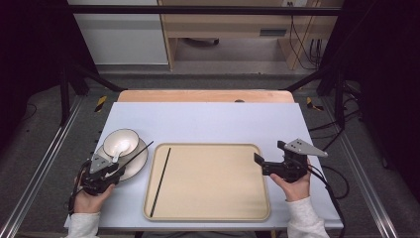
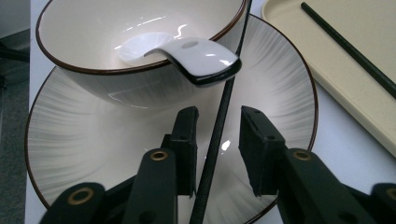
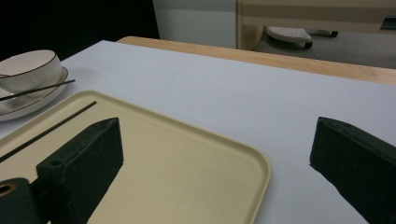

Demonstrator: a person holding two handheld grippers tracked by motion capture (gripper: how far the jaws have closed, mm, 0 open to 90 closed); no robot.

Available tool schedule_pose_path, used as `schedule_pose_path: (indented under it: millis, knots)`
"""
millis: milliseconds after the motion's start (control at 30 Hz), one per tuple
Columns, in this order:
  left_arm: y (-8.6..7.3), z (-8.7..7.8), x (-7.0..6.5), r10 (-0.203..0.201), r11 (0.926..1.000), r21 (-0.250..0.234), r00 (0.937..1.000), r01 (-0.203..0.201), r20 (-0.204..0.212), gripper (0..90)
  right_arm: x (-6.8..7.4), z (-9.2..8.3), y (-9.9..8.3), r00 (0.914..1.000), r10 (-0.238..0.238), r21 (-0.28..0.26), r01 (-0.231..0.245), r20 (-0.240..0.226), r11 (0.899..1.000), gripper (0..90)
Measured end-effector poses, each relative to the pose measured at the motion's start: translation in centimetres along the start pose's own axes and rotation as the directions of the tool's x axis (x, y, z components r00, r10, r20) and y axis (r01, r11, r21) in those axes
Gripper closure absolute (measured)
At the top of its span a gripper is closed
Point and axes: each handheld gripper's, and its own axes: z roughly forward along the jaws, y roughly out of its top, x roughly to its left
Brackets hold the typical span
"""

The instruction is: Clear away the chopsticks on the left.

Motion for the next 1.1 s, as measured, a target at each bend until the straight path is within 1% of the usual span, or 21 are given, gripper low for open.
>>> schedule_pose_path:
  millis: [67,100,267,300,367,500,600,700,767,900,933,967,1000,1033,1067,1100]
  knots:
    - [0.0,0.0,0.0,-0.002,1.0,0.006,1.0,0.002,0.002,71.2,0.0,0.0,0.0,1.0,0.0,0.0,0.0,0.0,1.0,2.8]
    - [0.0,0.0,0.1,0.001,0.9999,0.012,1.0,-0.001,0.007,73.6,0.1,0.1,0.0,1.0,0.0,-0.001,0.0,-0.004,1.0,2.9]
    - [0.0,0.1,0.0,0.008,0.9998,0.016,0.9999,-0.008,0.013,78.2,0.1,0.2,-0.1,1.0,0.002,0.007,-0.002,-0.002,1.0,2.9]
    - [0.0,0.1,-0.1,0.006,0.9998,0.017,0.9998,-0.007,0.019,80.1,0.1,0.2,-0.1,1.0,-0.002,0.007,0.002,0.0,1.0,2.8]
    - [0.0,0.1,-0.1,0.008,0.9998,0.017,0.9998,-0.008,0.021,80.7,0.1,0.2,-0.1,1.0,-0.004,0.008,0.004,0.001,1.0,2.9]
    - [0.1,0.1,-0.4,0.009,0.9999,0.013,0.9991,-0.01,0.041,84.0,0.1,0.2,-0.1,1.0,-0.004,0.01,0.004,0.002,1.0,2.8]
    - [0.1,0.1,-0.6,0.017,0.9998,0.012,0.999,-0.017,0.043,85.0,0.1,0.2,-0.1,1.0,-0.003,0.01,0.003,0.004,1.0,2.8]
    - [0.2,0.0,-0.8,0.012,0.9999,0.001,0.9989,-0.012,0.044,85.2,0.0,0.1,-0.1,1.0,-0.004,0.007,0.004,0.004,1.0,2.8]
    - [0.2,-0.1,-0.8,0.011,0.9999,0.004,0.9992,-0.011,0.04,85.2,0.0,0.1,-0.1,1.0,-0.002,0.007,0.002,0.004,1.0,2.8]
    - [0.4,-0.4,-1.1,0.005,0.9999,-0.013,0.9991,-0.004,0.042,85.3,0.1,0.2,-0.1,1.0,-0.003,0.01,0.003,0.006,1.0,2.8]
    - [0.5,-0.5,-1.4,0.0,0.9997,-0.023,0.9991,0.001,0.042,85.3,0.0,0.1,-0.1,1.0,-0.001,0.01,0.001,0.007,1.0,2.8]
    - [0.5,-0.5,-1.4,0.0,0.9997,-0.023,0.9991,0.001,0.042,85.3,0.0,0.1,-0.1,1.0,-0.001,0.009,0.001,0.005,1.0,2.8]
    - [0.7,-0.7,-1.7,0.0,0.9994,-0.035,0.9992,0.002,0.04,85.3,0.0,0.0,-0.1,1.0,-0.004,0.009,0.004,0.005,1.0,2.8]
    - [0.8,-0.9,-1.8,0.005,0.9993,-0.037,0.9991,-0.003,0.043,85.4,0.0,0.0,0.0,1.0,-0.004,0.004,0.004,0.004,1.0,2.8]
    - [0.8,-0.9,-2.0,-0.012,0.9984,-0.055,0.9989,0.014,0.046,85.4,0.0,-0.1,0.0,1.0,-0.001,0.0,0.001,0.002,1.0,2.8]
    - [0.9,-1.0,-2.1,-0.006,0.9986,-0.051,0.9986,0.009,0.052,85.4,-0.1,-0.1,0.0,1.0,-0.001,-0.001,0.001,0.002,1.0,2.8]
